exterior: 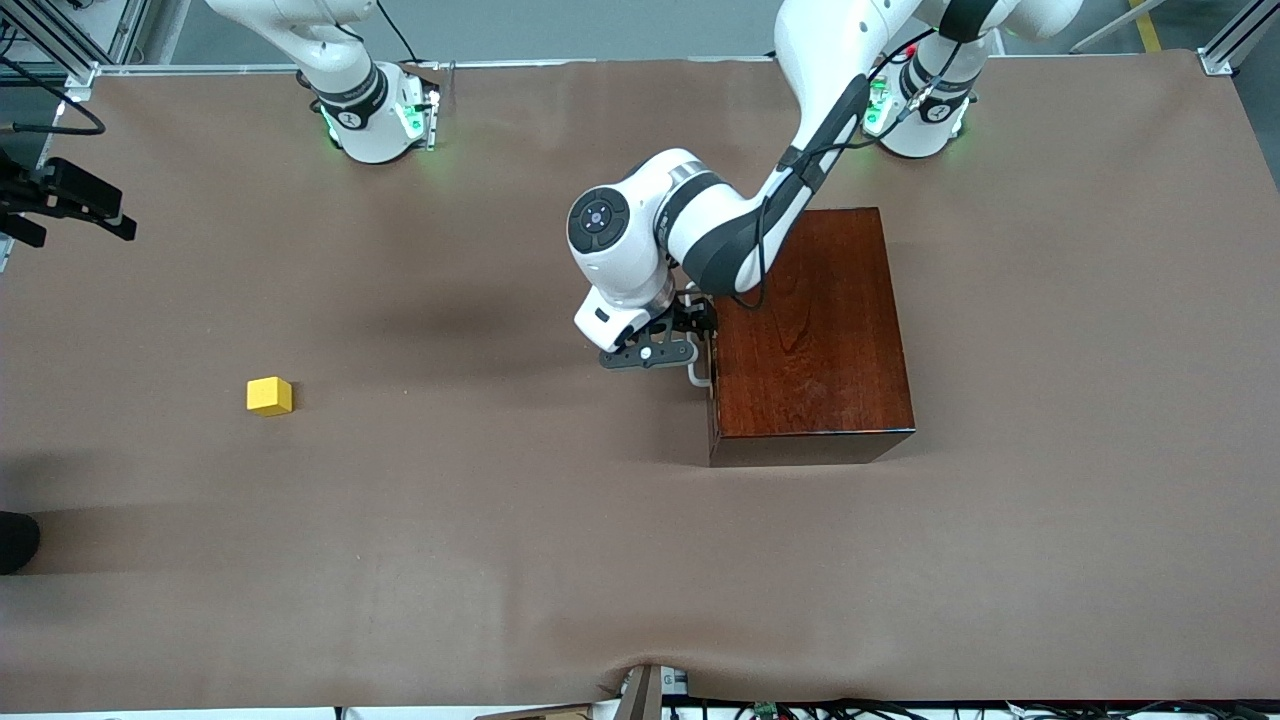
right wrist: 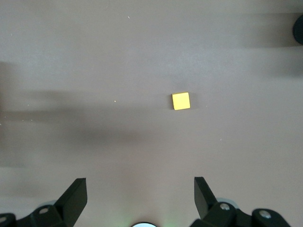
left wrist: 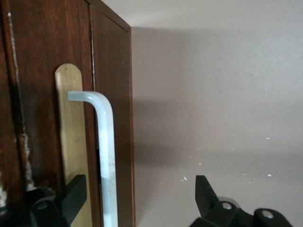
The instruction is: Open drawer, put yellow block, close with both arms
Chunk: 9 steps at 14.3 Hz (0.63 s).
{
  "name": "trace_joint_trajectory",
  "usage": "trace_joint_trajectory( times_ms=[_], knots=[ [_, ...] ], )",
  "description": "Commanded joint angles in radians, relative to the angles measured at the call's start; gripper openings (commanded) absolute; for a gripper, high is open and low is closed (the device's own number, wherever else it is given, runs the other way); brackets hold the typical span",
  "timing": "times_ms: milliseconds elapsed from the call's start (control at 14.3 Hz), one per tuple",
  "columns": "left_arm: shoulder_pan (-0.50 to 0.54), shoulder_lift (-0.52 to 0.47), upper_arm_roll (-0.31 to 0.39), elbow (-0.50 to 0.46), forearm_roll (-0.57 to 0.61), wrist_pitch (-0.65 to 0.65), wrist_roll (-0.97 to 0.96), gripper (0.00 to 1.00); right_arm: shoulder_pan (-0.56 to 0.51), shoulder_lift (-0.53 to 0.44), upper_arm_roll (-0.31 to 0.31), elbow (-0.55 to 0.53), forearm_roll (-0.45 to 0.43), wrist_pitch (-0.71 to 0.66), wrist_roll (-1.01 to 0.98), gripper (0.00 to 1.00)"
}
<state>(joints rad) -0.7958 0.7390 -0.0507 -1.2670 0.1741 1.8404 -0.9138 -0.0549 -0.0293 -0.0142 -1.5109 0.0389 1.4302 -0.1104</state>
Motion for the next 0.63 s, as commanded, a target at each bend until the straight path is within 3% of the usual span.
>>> trace_joint_trajectory(
  times_ms=[0,348,558],
  knots=[
    [-0.017,0.052,0.000,0.031,0.018,0.029,-0.043,1.00,-0.019,-0.006,0.010,0.001,0.016,-0.004,-0.003,1.00],
    [-0.017,0.062,-0.006,0.032,0.013,0.082,-0.091,1.00,-0.020,-0.006,0.010,0.001,0.016,-0.004,-0.003,1.00],
    [-0.017,0.068,-0.014,0.032,-0.002,0.189,-0.161,1.00,-0.022,-0.006,0.010,0.001,0.015,-0.004,-0.003,1.00]
  ],
)
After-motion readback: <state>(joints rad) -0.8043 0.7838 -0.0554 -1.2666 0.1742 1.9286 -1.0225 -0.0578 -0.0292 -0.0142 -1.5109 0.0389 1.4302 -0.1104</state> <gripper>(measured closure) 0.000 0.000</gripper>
